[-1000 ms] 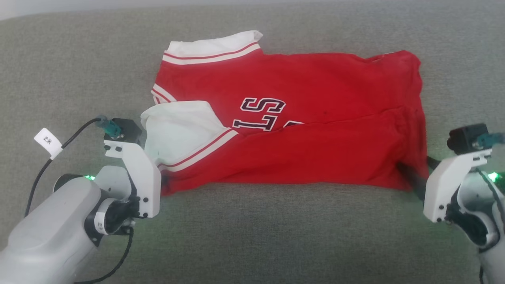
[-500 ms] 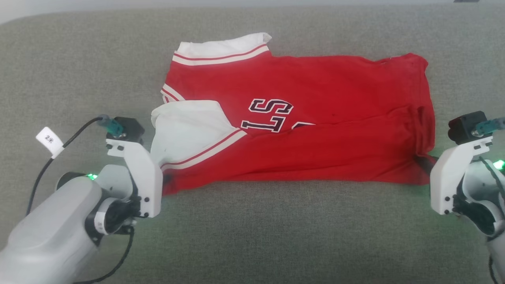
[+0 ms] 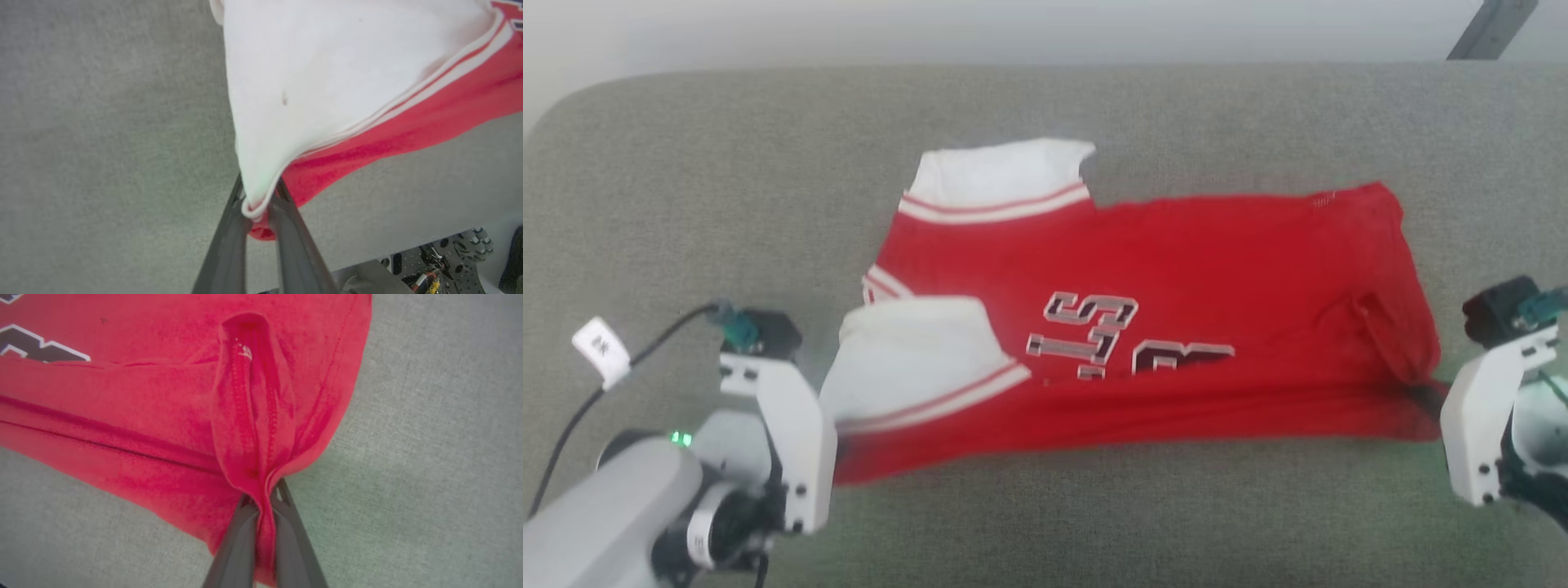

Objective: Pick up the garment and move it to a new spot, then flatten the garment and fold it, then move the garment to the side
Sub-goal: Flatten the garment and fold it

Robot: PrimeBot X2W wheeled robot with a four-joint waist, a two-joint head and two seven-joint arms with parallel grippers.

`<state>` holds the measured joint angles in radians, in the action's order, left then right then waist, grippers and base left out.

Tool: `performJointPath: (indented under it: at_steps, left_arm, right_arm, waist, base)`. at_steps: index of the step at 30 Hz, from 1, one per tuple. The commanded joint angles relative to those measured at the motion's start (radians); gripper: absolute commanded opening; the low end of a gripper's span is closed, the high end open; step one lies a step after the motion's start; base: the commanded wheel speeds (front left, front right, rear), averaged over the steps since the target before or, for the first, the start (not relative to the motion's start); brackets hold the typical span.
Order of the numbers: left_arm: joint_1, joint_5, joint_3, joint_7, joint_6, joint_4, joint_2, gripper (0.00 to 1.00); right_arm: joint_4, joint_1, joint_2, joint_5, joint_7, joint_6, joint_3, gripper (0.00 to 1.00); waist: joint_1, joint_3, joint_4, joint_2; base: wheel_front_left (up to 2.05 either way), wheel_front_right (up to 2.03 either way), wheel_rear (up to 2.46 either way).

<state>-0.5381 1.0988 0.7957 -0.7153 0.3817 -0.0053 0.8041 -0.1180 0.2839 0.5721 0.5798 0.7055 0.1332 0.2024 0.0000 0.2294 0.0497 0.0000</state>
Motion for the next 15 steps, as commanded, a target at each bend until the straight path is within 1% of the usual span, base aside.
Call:
performJointPath:
  at_steps: [1, 4, 6, 9, 11, 13, 14, 15]
  left_arm:
    - [0.038, -0.001, 0.002, -0.018, 0.037, -0.026, 0.037, 0.00]
    - [0.089, 0.010, 0.009, -0.038, 0.084, -0.094, 0.068, 0.00]
    - [0.119, 0.020, 0.013, -0.039, 0.106, -0.128, 0.078, 0.00]
    - [0.155, 0.028, 0.018, -0.033, 0.125, -0.147, 0.084, 0.00]
    - [0.161, 0.028, 0.019, -0.028, 0.124, -0.146, 0.081, 0.00]
    - [0.175, 0.037, 0.023, -0.012, 0.106, -0.119, 0.057, 0.34]
    - [0.176, 0.037, 0.028, -0.010, 0.096, -0.107, 0.052, 0.46]
    - [0.175, 0.036, 0.030, -0.004, 0.088, -0.092, 0.043, 0.84]
  right_arm:
    - [0.018, -0.035, 0.025, 0.005, 0.023, -0.005, -0.009, 0.00]
    - [0.056, -0.084, 0.032, 0.017, 0.054, -0.005, -0.023, 0.00]
    - [0.075, -0.117, 0.029, 0.020, 0.071, -0.005, -0.038, 0.00]
    - [0.091, -0.156, 0.016, 0.019, 0.082, -0.005, -0.053, 0.00]
    - [0.093, -0.164, 0.008, 0.015, 0.080, -0.005, -0.056, 0.00]
    - [0.085, -0.181, -0.019, 0.016, 0.084, -0.004, -0.050, 0.00]
    - [0.080, -0.179, -0.024, 0.011, 0.079, -0.004, -0.047, 0.00]
    - [0.073, -0.177, -0.031, 0.011, 0.073, -0.003, -0.043, 0.13]
  waist:
    - [0.0000, -0.011, 0.002, 0.0000]
    - [0.0000, -0.021, 0.003, 0.0000]
    - [0.0000, -0.025, 0.003, 0.0000]
    - [0.0000, -0.027, 0.002, 0.0000]
    - [0.0000, -0.028, 0.001, 0.0000]
    - [0.0000, -0.029, -0.005, 0.0000]
    - [0.0000, -0.029, -0.007, 0.0000]
    - [0.0000, -0.029, -0.009, 0.0000]
  base:
    - [0.00, 0.00, 0.00]
    - [0.00, 0.00, 0.00]
    - [0.00, 0.00, 0.00]
    - [0.00, 0.00, 0.00]
    - [0.00, 0.00, 0.00]
    - [0.00, 0.00, 0.00]
    - [0.00, 0.00, 0.00]
    - [0.00, 0.00, 0.00]
